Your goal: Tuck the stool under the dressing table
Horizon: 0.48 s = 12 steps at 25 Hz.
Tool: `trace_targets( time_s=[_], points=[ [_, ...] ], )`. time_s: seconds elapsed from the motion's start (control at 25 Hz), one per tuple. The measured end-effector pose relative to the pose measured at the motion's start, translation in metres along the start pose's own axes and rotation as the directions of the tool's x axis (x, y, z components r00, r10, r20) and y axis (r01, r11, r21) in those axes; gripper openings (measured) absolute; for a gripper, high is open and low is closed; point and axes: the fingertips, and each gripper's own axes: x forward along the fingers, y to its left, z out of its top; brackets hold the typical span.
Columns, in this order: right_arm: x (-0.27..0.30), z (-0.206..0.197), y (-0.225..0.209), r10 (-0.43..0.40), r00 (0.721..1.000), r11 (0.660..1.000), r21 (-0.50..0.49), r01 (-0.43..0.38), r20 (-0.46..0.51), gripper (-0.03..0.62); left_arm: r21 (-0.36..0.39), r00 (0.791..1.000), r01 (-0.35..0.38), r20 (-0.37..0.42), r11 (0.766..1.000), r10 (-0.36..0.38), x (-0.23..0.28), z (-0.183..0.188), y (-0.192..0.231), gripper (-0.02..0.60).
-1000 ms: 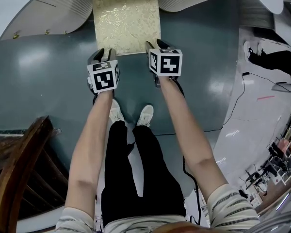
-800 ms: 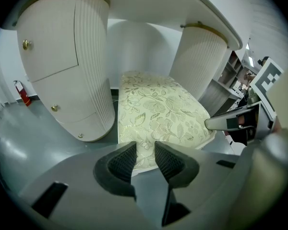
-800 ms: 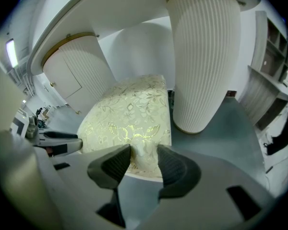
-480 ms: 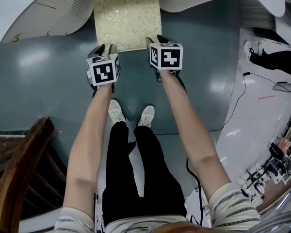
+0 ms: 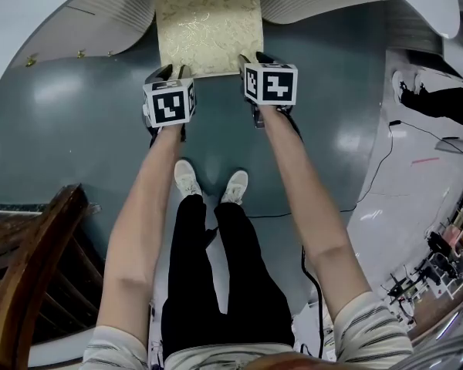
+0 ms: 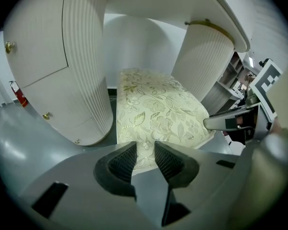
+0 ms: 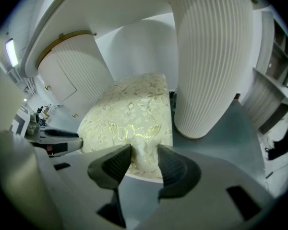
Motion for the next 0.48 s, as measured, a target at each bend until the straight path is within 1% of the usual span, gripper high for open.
trace_targets(
  time_s=[0.2,0.48],
  points=[
    [0.004,0.011,0.002,0.002,1.0,1.0,-0.009,-0.002,0.006,0.181,0.008,1.0,-0.002,0.007,1.0,0.002,0.002,0.011,0.005,0.126],
    [0.012,0.027,-0.008,0.007,1.0,1.0,-0.006,-0.007,0.011,0.181,0.002,1.0,0.002,0.008,1.0,-0.002,0.012,0.027,0.003,0.126]
  ],
)
